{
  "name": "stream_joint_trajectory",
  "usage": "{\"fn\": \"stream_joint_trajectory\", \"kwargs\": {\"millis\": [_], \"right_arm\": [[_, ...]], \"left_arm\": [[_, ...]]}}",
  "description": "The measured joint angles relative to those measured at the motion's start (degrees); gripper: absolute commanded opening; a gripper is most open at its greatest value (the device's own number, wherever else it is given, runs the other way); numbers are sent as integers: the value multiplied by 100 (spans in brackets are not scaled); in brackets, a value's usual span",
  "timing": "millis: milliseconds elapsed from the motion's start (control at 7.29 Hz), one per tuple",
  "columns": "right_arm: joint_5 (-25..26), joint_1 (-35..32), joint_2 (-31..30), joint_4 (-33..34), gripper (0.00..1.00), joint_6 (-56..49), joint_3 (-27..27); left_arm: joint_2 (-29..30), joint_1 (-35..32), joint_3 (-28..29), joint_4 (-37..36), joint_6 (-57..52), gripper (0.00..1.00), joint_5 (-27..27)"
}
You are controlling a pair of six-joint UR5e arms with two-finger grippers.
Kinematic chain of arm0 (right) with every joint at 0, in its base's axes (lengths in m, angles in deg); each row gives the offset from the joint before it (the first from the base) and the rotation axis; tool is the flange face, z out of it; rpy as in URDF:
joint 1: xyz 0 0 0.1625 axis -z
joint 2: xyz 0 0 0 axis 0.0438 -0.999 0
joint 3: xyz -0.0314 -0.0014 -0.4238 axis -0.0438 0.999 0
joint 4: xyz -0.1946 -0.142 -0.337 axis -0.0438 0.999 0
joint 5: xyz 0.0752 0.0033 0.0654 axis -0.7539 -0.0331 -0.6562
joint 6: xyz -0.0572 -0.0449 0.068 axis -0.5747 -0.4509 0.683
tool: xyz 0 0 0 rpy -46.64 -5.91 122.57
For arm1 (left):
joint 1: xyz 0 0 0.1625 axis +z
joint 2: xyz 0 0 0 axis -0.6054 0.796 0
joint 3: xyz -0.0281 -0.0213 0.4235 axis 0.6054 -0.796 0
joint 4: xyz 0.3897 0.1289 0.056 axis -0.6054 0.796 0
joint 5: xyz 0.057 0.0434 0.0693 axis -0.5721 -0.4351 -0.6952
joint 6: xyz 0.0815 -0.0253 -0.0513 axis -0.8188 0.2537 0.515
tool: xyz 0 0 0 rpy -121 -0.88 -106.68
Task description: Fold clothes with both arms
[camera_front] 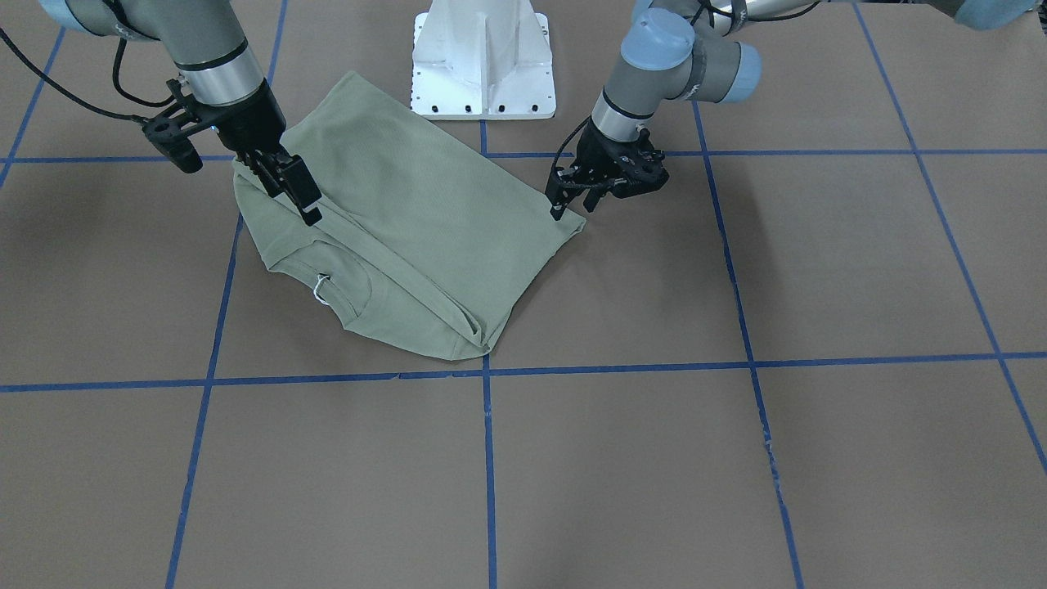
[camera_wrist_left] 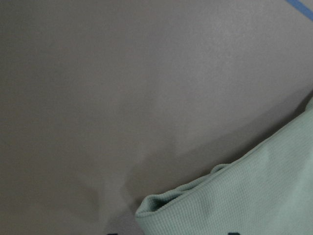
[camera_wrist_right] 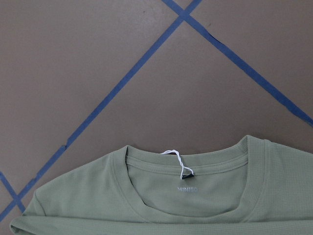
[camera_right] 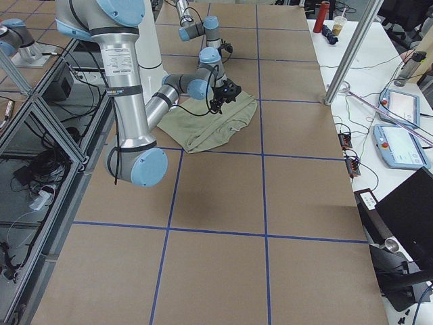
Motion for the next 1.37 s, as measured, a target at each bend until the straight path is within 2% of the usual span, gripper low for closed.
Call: {"fn": "stream_joint_trajectory", "kwargs": {"millis": [274,411,549,960,1234,1372], "right_arm": [[-5,-22,43,26,100,-22,61],[-7,-33,55,35,100,-26,64],[-9,-49,69,43,100,-27,68],[-4,-96,80,54,100,-28,87],[-29,-119,88,25,100,-9,99],[-24,-119,107,-54,100,21,117]], "left_arm": [[29,11,57,0,1,32,-61],[34,11,104,2,3,12,-133],[39,11,180,9,-1,0,-190],[40,-208,222,-2,-176,0,-219],[181,-822,322,-9,-826,0,-193],[499,-1233,652,7,-1110,0,-190]]}}
